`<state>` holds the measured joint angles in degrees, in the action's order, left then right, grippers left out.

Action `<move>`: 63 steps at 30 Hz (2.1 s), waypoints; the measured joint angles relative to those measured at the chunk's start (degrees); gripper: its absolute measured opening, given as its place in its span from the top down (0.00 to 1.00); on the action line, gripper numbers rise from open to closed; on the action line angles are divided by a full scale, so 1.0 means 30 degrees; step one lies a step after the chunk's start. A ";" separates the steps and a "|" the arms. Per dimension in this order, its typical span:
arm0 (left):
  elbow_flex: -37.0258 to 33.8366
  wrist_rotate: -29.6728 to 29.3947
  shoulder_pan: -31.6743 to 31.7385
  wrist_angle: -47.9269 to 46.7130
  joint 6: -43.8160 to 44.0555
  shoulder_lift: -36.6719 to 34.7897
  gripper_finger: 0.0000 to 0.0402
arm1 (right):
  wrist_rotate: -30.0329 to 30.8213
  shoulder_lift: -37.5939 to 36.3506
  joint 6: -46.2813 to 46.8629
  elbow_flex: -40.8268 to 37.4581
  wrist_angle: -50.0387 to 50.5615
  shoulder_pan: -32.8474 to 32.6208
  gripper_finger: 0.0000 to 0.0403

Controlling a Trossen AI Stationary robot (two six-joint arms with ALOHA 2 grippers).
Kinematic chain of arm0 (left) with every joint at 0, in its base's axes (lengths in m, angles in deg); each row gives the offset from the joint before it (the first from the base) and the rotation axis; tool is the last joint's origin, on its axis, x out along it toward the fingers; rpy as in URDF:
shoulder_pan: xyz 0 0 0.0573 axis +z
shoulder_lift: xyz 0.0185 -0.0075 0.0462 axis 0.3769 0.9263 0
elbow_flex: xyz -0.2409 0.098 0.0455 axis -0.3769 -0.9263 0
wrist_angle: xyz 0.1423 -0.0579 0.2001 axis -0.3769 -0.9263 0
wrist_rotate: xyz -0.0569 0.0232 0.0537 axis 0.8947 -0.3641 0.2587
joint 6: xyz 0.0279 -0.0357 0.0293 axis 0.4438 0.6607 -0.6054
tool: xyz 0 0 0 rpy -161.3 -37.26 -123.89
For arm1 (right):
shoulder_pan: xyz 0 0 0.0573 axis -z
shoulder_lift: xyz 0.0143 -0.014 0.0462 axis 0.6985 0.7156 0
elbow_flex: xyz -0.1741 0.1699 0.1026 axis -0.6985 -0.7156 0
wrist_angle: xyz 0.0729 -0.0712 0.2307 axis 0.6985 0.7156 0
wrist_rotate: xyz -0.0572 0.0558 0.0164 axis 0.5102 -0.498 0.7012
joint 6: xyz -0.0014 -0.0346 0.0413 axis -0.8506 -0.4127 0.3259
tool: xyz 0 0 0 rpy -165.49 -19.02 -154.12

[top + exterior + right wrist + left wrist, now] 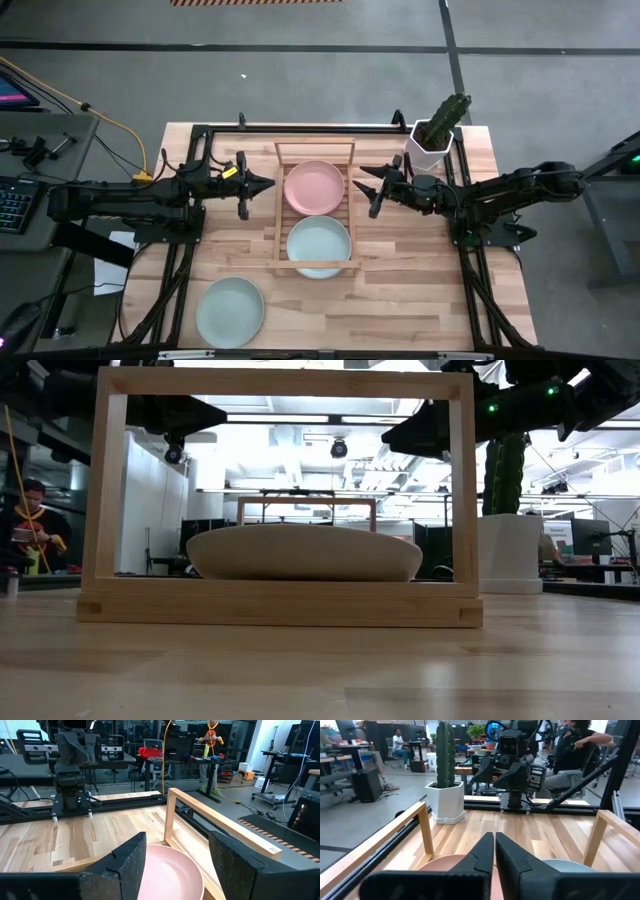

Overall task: Place and stack plates onto a shelf
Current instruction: Stack the blue plate on top of the blue plate on the shelf

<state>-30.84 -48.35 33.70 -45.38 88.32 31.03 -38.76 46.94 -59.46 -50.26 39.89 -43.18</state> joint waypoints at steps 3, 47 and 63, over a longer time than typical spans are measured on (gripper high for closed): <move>0.0179 0.0474 -0.0013 -0.0605 0.0241 -0.0006 0.91 | 0.0003 0.0000 -0.0007 0.0000 0.0000 0.0000 0.50; 0.3621 -0.2721 -1.6218 -1.4661 0.6761 0.8476 0.53 | -0.0143 0.0000 0.1443 0.0007 0.0609 0.0007 0.50; 0.3622 -0.0134 -1.6410 -1.3238 0.7245 1.1815 0.54 | -0.0136 0.0000 0.1450 0.0007 0.0860 0.0000 0.50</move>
<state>-19.97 -48.75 -15.53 -85.09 110.06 66.48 -39.16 46.94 -55.12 -50.24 42.47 -43.18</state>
